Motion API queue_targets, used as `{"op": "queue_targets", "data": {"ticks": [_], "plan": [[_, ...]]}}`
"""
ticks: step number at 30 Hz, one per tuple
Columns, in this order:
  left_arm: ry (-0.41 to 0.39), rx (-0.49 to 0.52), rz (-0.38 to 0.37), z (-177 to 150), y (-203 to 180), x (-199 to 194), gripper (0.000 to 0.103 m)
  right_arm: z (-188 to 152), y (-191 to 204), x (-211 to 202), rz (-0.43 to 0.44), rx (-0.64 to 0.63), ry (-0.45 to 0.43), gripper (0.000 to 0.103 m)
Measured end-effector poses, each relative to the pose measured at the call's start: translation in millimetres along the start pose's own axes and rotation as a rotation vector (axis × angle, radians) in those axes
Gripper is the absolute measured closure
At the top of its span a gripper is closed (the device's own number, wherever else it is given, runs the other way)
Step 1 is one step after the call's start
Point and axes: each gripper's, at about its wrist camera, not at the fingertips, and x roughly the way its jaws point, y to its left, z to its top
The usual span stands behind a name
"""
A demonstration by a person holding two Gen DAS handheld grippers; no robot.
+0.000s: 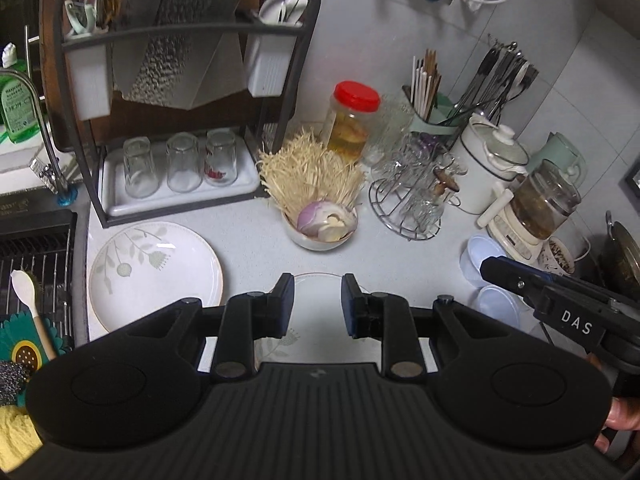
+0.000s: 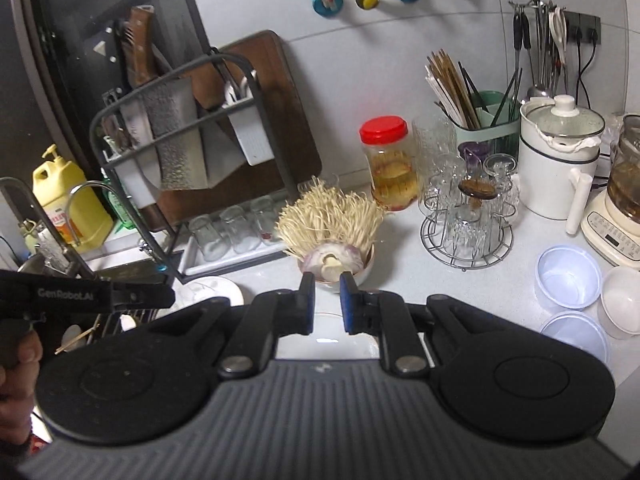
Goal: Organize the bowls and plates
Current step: 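Open both grippers and lift away from the stacked plates, then move both grippers to the other white leaf plate and grasp its rim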
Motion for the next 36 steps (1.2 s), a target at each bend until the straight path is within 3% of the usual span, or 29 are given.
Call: {"op": "queue_targets", "data": {"ticks": [18, 36], "plan": [[-0.005, -0.020, -0.018, -30.1, 17.4, -28.3, 0.075, -17.6, 36.9, -21.7, 0.004, -0.036, -0.006, 0.086], [-0.039, -0.100, 0.043, -66.6, 74.8, -77.2, 0.073, -39.0, 103.4, -24.0, 0.082, -0.109, 0.015, 0.086]]}}
